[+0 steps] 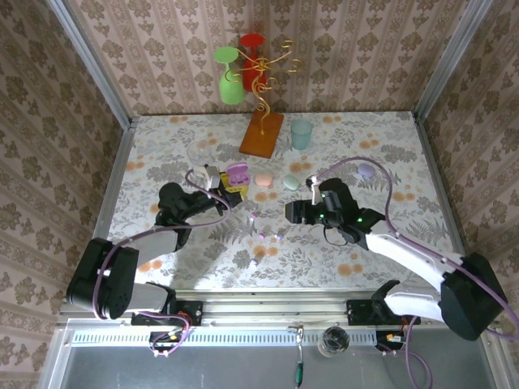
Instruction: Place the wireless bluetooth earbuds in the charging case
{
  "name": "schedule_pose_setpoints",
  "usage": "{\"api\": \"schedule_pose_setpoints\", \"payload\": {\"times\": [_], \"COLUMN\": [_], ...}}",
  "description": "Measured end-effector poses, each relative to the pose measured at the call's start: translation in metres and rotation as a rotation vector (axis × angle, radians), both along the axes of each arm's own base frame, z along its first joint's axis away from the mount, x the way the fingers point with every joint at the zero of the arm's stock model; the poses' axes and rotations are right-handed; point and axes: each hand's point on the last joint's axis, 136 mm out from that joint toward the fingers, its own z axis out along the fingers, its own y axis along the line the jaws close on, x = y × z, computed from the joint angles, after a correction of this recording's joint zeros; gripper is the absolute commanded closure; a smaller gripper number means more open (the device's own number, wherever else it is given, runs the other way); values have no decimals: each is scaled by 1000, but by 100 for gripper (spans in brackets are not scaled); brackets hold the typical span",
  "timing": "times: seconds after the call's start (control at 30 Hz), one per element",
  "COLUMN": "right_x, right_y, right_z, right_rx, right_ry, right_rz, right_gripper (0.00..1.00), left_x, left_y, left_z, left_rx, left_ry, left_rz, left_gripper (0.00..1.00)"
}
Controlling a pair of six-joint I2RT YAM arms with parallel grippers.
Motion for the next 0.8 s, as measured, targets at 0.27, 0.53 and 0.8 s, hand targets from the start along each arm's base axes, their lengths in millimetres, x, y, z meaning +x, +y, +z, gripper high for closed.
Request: {"api": "schedule_pose_setpoints", "payload": {"times": [0.27,0.53,0.8], "right_x": [-3,30,54], "right_y": [45,96,120], "right_z": [-52,-65,-91], "right_rx": [-54,-49,-26], "right_ry": [184,260,357], "right_rz": [100,174,148], "right_gripper": [36,49,52], "left_x": [21,18,8], "left_y": [27,43,46], "left_z": [6,29,29], "left_rx": [-18,-43,-33], "left_ry": [-6,-71,-67], "left_rz": [97,149,152], "left_gripper": [69,69,68]}}
